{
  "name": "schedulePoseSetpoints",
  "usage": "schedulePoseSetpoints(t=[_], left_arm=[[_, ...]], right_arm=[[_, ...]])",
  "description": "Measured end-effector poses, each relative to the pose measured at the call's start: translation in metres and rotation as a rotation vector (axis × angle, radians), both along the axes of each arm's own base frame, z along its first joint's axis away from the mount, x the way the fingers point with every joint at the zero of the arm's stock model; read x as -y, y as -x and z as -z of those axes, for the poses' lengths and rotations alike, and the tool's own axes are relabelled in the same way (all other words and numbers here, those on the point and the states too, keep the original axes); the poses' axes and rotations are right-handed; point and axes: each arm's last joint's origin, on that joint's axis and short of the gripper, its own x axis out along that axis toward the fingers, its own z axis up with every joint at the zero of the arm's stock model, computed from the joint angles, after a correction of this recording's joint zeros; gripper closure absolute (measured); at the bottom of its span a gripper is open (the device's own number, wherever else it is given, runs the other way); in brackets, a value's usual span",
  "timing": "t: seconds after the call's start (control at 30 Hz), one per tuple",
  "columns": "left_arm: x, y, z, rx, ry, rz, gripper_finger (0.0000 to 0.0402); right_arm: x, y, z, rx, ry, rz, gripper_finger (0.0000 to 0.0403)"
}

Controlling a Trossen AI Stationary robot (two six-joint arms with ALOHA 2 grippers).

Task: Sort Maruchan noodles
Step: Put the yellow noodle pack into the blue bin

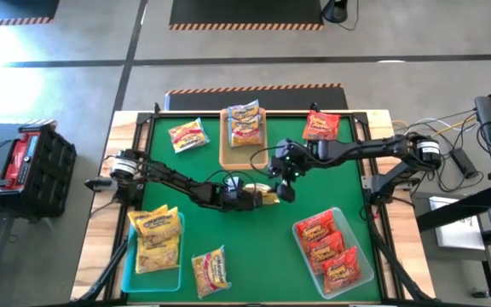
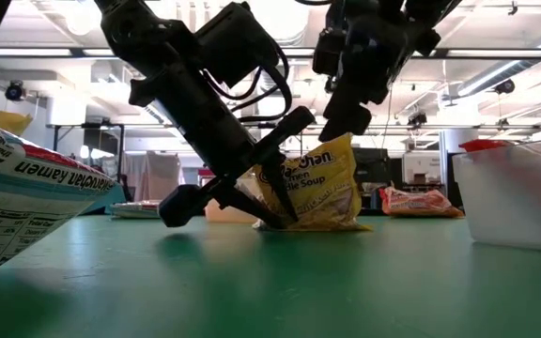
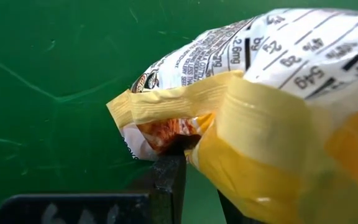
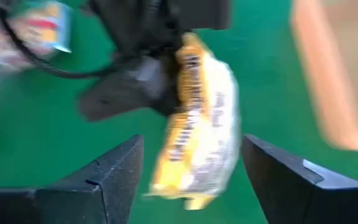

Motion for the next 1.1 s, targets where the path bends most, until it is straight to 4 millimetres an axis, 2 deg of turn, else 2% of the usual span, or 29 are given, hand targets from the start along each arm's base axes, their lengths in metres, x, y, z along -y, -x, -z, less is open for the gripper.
schedulePoseSetpoints(t=[0.13, 0.47, 0.7, 1.1], left_arm=[[0.000, 0.000, 0.000, 0.004, 0.008, -0.008, 0.0339], [-0.001, 0.000, 0.000, 0.007, 0.012, -0.017, 0.0339], [-0.003, -0.001, 0.000, 0.008, 0.010, -0.023, 0.0339], [-0.003, -0.001, -0.001, 0.012, 0.008, -0.025, 0.0339]], right_arm=[[-0.002, -0.001, 0.000, 0.018, 0.131, -0.043, 0.0127], [-0.021, -0.004, 0.000, 0.051, 0.151, -0.124, 0.0119], [-0.022, -0.002, 0.008, 0.031, 0.190, -0.079, 0.0119], [-0.023, -0.024, 0.050, -0.065, 0.162, -0.039, 0.0119]])
